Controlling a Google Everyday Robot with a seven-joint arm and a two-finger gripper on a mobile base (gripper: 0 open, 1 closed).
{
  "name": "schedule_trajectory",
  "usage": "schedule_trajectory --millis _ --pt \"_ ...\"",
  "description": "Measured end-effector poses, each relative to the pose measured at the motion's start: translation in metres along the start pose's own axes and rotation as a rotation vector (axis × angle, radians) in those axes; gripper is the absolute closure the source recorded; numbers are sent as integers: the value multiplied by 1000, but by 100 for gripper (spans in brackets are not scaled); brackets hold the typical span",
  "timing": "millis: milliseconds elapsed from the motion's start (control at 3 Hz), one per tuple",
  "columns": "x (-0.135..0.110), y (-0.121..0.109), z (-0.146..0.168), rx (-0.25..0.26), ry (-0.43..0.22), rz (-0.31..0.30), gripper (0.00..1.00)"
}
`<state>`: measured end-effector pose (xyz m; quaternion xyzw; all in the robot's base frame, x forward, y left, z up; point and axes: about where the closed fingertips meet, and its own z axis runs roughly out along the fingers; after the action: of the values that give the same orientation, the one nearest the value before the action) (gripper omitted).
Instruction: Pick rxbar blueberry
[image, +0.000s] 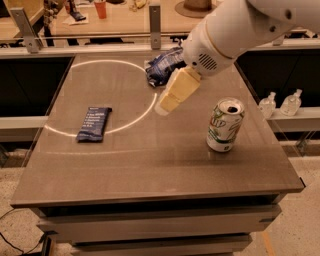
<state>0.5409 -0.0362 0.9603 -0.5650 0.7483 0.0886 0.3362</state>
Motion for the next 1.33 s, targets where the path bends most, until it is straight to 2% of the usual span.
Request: schedule_trajectory --millis 333,667,1000,1333 --pt "-22 11 26 -42 -143 11 0" --pt "-44 32 51 -99 -198 -24 0" --pt "-44 32 51 -99 -198 -24 0" --pt "-50 50 71 -147 -194 -47 0"
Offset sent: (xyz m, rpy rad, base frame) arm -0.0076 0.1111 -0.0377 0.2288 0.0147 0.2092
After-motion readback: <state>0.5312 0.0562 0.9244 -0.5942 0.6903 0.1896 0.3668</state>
